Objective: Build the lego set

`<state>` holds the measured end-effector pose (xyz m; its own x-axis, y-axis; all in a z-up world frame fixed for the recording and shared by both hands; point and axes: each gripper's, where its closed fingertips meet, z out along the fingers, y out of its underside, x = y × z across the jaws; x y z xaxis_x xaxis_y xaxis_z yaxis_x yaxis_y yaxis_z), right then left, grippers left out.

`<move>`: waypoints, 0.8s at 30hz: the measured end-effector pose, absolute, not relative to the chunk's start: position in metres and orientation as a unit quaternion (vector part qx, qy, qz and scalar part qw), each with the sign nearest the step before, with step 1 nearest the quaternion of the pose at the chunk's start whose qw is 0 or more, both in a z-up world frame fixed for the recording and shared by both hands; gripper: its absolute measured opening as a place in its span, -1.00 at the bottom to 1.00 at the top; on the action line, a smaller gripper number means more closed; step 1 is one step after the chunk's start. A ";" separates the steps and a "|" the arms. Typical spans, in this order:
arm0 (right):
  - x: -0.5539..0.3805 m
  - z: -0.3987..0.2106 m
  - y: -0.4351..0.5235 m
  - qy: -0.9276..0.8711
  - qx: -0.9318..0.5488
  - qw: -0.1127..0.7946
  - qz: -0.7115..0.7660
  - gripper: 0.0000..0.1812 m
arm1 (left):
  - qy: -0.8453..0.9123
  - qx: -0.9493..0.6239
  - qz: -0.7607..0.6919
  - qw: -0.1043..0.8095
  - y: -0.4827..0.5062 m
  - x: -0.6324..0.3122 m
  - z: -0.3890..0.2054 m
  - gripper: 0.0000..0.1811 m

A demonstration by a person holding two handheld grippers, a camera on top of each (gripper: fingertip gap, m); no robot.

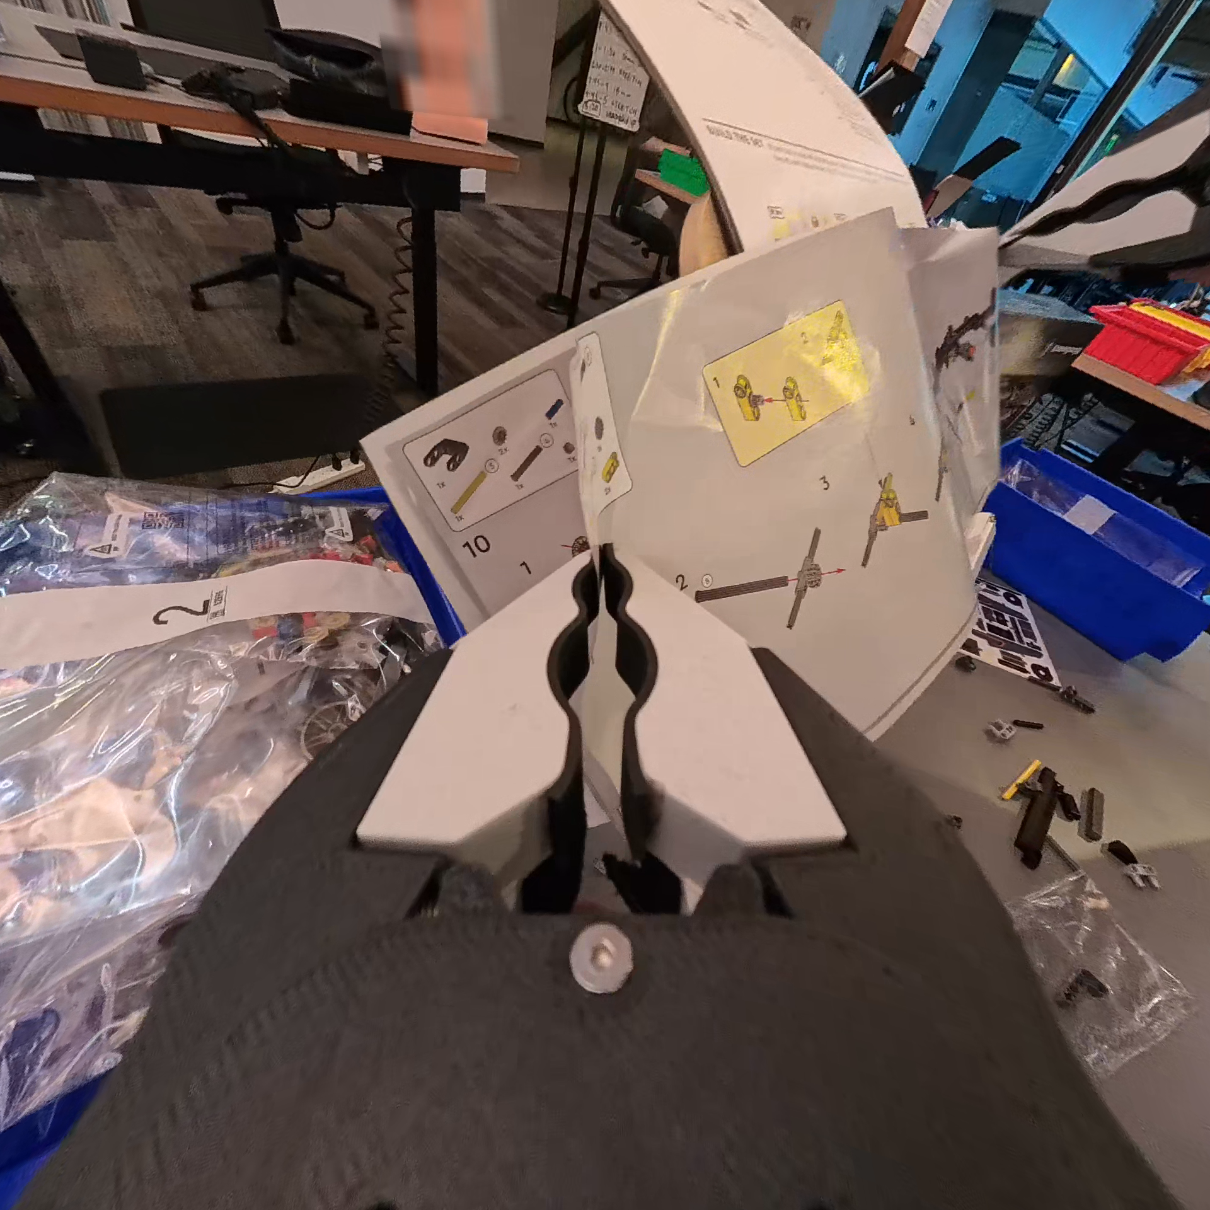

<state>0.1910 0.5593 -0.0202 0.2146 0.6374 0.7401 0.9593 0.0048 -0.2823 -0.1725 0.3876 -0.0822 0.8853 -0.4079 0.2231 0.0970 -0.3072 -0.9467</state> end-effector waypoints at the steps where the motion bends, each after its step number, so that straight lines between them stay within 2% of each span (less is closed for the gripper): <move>1: 0.191 -0.020 0.562 -0.586 -0.673 0.402 -0.205 -1.00 | 0.100 -0.780 -0.217 0.579 0.388 -0.173 -0.083 -1.00; 3: 0.194 -0.018 0.569 -0.572 -0.672 0.421 -0.210 -0.99 | 0.102 -0.780 -0.214 0.578 0.389 -0.174 -0.085 -1.00; 9: 0.222 -0.010 0.583 -0.523 -0.704 0.432 -0.208 -0.75 | 0.103 -0.781 -0.212 0.578 0.392 -0.173 -0.089 -1.00; 12: 0.240 0.008 0.582 -0.484 -0.711 0.457 -0.226 -0.76 | 0.103 -0.780 -0.215 0.579 0.392 -0.172 -0.090 -1.00; 17: 0.211 0.034 0.528 -0.491 -0.684 0.525 -0.123 -0.79 | 0.104 -0.783 -0.211 0.576 0.393 -0.173 -0.094 -1.00; 24: 0.172 -0.021 0.509 -0.516 -0.693 0.503 0.018 -0.83 | 0.098 -0.786 -0.203 0.576 0.398 -0.176 -0.096 -0.98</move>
